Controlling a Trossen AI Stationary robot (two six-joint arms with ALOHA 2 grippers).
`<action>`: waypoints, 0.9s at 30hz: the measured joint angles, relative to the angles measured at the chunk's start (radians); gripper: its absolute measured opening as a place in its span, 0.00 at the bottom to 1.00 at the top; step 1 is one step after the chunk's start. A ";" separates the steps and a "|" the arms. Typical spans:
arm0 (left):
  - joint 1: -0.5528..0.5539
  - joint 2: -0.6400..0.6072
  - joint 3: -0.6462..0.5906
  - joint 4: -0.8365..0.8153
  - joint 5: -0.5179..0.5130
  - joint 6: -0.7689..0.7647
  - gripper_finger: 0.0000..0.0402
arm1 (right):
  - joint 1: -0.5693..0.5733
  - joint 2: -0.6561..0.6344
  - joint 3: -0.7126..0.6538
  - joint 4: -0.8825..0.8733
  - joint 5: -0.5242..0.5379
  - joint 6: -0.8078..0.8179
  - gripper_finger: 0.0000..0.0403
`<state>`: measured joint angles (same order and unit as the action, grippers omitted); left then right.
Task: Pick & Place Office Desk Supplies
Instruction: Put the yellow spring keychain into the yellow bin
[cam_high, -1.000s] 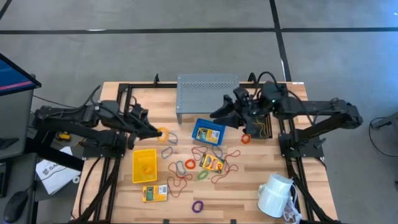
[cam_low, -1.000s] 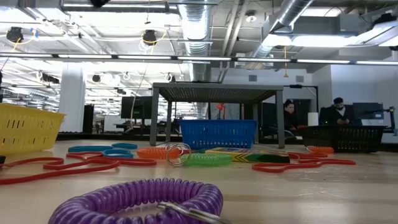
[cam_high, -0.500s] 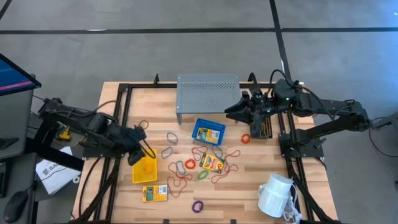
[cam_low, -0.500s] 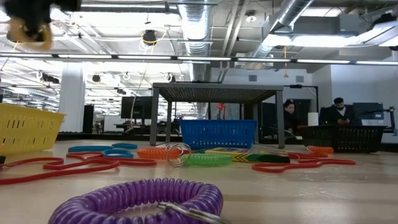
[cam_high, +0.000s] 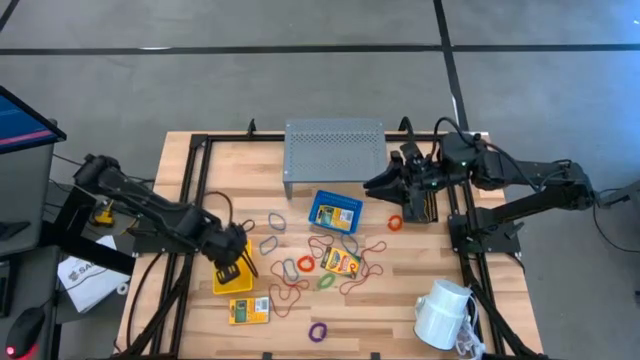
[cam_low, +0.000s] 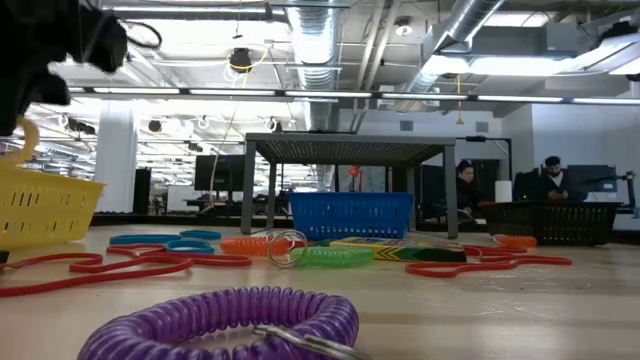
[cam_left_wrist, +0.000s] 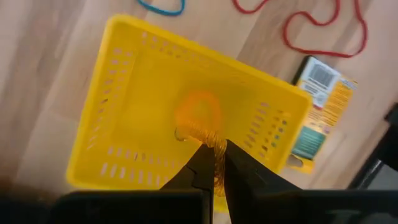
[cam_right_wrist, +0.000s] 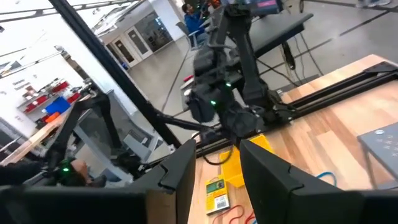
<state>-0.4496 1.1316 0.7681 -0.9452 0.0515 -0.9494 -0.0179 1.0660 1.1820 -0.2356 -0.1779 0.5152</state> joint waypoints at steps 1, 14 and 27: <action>0.000 0.011 -0.015 0.032 0.003 -0.001 0.01 | 0.005 0.000 0.000 0.000 0.000 0.000 0.31; 0.003 0.076 -0.082 0.124 0.017 0.007 0.02 | 0.070 0.000 0.000 -0.021 0.004 0.000 0.30; 0.005 0.076 -0.082 0.127 0.046 0.002 0.23 | 0.092 0.000 0.000 -0.022 0.004 -0.003 0.30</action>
<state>-0.4446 1.2072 0.6857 -0.8185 0.0979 -0.9469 0.0740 1.0660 1.1820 -0.2579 -0.1738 0.5125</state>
